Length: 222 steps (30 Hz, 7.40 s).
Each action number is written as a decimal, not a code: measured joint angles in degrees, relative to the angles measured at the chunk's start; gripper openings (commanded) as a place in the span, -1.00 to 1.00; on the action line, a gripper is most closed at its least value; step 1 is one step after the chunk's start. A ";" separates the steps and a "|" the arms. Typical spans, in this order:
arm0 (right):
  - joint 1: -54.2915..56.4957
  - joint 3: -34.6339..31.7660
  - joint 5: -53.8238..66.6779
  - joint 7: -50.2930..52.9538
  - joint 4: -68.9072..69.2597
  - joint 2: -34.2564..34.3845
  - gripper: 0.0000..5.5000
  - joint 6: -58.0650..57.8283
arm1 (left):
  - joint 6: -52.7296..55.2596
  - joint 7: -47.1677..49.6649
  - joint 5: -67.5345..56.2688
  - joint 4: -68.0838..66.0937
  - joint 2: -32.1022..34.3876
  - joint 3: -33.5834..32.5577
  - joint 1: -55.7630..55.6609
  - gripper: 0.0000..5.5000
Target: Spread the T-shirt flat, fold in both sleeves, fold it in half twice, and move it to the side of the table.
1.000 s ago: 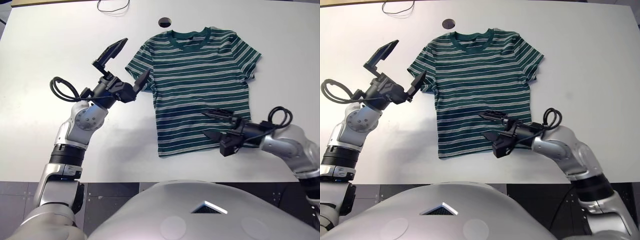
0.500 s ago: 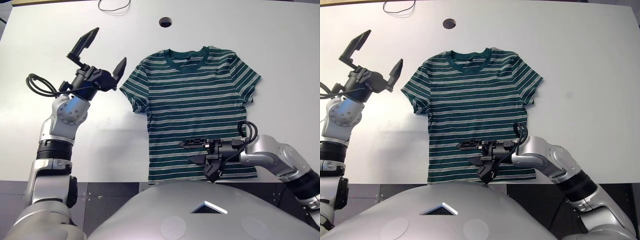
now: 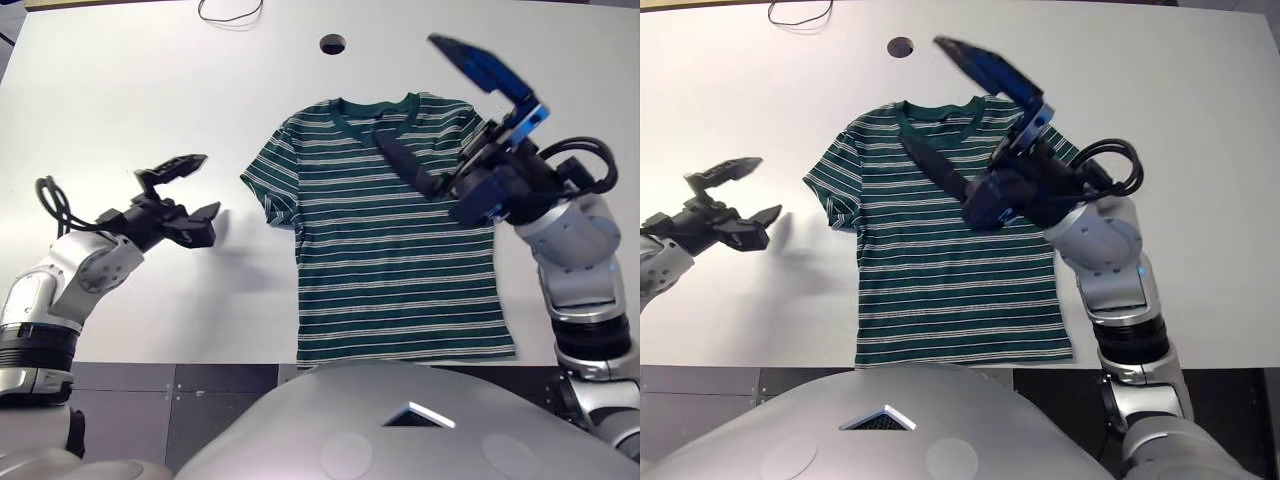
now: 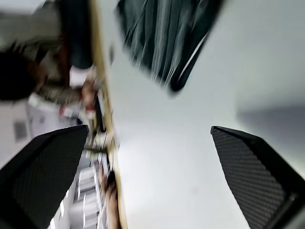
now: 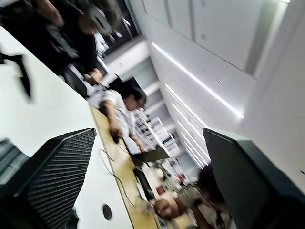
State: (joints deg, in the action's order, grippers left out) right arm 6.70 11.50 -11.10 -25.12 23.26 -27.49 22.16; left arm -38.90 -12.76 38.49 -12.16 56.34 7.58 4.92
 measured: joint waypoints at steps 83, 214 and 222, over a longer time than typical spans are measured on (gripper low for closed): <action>-2.96 -15.23 -10.36 15.23 -33.80 -7.96 0.51 6.39 | 7.45 23.28 12.33 -17.21 -25.96 22.18 -25.20 -0.67; -49.12 -18.86 -18.32 -15.40 -1.86 -47.41 0.29 23.96 | 4.11 -36.21 -28.97 30.45 8.22 5.88 22.98 -0.02; -39.15 -12.67 -17.66 -16.88 -2.64 -43.44 0.29 22.64 | 2.40 -37.80 -28.17 29.04 2.63 12.31 17.33 -0.02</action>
State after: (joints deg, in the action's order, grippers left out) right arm -32.45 -1.17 -28.76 -42.00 20.62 -70.92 44.80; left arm -36.49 -50.56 10.32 16.88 58.97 19.89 22.25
